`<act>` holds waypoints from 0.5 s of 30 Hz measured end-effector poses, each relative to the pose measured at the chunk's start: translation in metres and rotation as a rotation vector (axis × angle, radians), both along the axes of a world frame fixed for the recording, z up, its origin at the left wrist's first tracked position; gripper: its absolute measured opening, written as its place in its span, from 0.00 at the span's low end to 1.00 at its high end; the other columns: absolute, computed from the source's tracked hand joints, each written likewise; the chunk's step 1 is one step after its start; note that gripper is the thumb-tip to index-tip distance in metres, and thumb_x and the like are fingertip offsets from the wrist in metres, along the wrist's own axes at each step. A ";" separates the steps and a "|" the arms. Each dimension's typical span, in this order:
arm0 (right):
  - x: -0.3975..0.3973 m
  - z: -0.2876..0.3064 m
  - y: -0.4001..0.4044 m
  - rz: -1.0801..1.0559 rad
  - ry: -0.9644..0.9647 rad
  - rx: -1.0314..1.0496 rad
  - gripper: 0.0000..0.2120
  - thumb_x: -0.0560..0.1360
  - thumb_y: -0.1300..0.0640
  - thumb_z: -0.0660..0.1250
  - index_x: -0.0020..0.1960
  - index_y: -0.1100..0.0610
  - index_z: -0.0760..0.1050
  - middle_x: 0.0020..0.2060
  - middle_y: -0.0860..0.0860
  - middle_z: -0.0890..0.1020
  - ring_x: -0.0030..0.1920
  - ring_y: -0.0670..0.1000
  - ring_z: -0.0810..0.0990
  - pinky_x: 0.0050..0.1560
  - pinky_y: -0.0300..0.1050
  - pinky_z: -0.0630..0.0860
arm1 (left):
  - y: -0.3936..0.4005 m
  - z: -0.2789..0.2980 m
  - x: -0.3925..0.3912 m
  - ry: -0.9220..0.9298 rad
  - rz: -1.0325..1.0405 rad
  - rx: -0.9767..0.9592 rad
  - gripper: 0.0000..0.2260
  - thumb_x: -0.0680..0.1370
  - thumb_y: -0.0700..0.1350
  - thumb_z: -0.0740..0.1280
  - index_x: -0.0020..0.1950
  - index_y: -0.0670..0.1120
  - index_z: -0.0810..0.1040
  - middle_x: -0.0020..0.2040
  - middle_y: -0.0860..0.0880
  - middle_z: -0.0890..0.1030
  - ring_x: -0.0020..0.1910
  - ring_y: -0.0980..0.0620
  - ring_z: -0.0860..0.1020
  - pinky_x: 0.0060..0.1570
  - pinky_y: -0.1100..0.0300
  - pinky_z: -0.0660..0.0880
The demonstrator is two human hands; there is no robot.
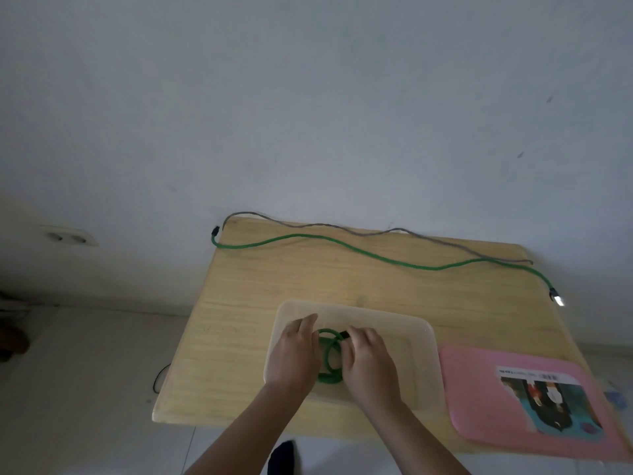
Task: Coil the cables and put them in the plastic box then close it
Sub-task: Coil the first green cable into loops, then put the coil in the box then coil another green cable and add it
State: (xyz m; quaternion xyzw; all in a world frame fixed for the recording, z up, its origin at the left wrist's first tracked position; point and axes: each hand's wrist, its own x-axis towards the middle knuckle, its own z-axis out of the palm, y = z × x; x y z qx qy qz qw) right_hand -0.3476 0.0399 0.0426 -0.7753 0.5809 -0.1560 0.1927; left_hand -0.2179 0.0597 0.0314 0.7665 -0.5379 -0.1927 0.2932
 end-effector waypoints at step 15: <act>0.001 0.017 0.021 0.239 0.175 -0.302 0.19 0.68 0.58 0.72 0.56 0.65 0.78 0.55 0.59 0.82 0.58 0.59 0.79 0.53 0.52 0.79 | 0.039 0.031 0.010 -0.400 -0.134 -0.225 0.05 0.71 0.34 0.69 0.46 0.37 0.79 0.40 0.41 0.81 0.39 0.43 0.80 0.36 0.56 0.79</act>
